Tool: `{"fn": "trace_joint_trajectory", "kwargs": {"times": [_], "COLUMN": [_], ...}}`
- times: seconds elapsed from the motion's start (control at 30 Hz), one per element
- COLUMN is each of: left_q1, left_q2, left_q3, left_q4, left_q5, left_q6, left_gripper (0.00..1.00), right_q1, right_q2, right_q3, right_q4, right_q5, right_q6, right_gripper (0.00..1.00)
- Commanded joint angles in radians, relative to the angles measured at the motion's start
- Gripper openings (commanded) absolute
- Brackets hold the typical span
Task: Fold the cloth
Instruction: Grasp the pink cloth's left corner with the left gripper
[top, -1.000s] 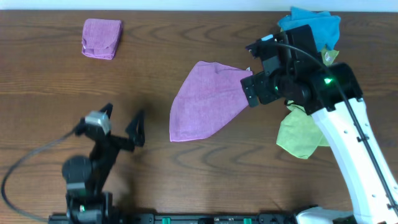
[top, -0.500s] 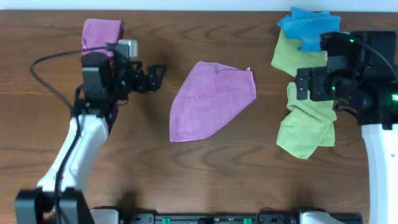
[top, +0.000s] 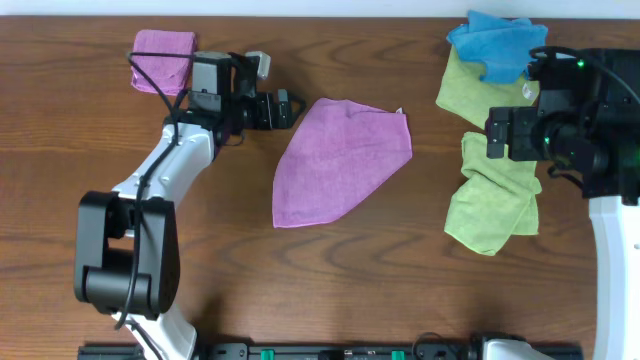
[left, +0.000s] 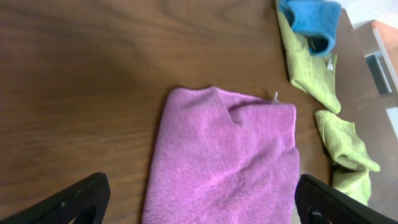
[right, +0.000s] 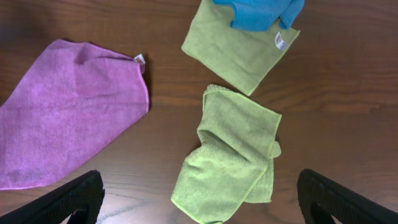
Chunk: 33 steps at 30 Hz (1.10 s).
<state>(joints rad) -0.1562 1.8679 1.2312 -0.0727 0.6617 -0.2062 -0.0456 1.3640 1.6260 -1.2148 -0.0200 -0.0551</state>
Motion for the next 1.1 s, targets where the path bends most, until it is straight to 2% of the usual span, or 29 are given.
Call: {"fn": "trace_joint_trajectory", "kwargs": {"times": [0.0, 0.17, 0.53, 0.77, 0.93, 1.07], "left_q1": [-0.01, -0.017, -0.055, -0.076, -0.076, -0.076], "left_q2": [0.024, 0.026, 0.026, 0.026, 0.026, 0.026], "left_q3": [0.025, 0.025, 0.021, 0.02, -0.022, -0.034], "left_q4": [-0.011, -0.085, -0.299, -0.448, -0.441, -0.413], "left_q5": [0.056, 0.028, -0.031, -0.196, -0.198, -0.142], "left_q6": [-0.047, -0.047, 0.05, 0.058, 0.056, 0.041], "left_gripper": [0.97, 0.96, 1.0, 1.0, 1.0, 0.98], "right_q1": [-0.008, -0.008, -0.008, -0.008, -0.008, -0.008], "right_q2": [-0.002, 0.002, 0.002, 0.002, 0.002, 0.002], "right_q3": [0.008, 0.008, 0.008, 0.008, 0.008, 0.008], "right_q4": [-0.001, -0.001, 0.016, 0.014, 0.014, 0.016], "right_q5": [-0.011, -0.015, -0.059, -0.061, -0.068, -0.068], "right_q6": [0.013, 0.013, 0.001, -0.006, -0.006, -0.006], "right_gripper": [0.99, 0.99, 0.99, 0.99, 0.99, 0.99]}}
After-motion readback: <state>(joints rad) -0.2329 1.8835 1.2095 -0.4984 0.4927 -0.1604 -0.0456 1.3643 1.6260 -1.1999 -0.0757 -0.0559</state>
